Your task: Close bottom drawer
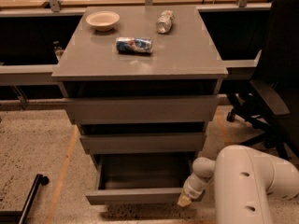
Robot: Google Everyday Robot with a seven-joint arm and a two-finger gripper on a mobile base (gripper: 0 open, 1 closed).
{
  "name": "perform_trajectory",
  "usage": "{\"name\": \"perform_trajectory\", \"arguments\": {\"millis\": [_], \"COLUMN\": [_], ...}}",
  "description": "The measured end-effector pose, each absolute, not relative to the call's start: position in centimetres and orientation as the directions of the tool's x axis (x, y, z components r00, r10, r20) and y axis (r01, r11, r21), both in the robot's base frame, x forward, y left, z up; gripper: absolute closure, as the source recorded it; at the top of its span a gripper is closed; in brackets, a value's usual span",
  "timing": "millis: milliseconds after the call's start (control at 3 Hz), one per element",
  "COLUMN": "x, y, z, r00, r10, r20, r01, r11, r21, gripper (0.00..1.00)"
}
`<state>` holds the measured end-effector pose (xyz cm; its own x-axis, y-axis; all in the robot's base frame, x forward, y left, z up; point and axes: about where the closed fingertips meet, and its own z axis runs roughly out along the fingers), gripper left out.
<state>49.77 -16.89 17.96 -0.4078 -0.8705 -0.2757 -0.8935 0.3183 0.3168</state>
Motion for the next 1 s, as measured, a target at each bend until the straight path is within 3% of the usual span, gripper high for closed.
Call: {"name": "perform_trajectory", "arguments": {"millis": [333,667,1000], "x": [50.9,57.3,57.3], "y": [-16.7,-17.0,-17.0], "z": [17.2,18.9,18.9], "r00": [-0.392,-0.351,-0.351], "r10": [-0.877,-0.878,-0.878], "r20": [-0.277,-0.327,-0.327], "r01": [-0.897,-0.932,-0.932], "r11": [0.297,0.294,0.294], "r21": [0.328,0.213,0.212], "gripper": [1.00,1.00,1.00]}}
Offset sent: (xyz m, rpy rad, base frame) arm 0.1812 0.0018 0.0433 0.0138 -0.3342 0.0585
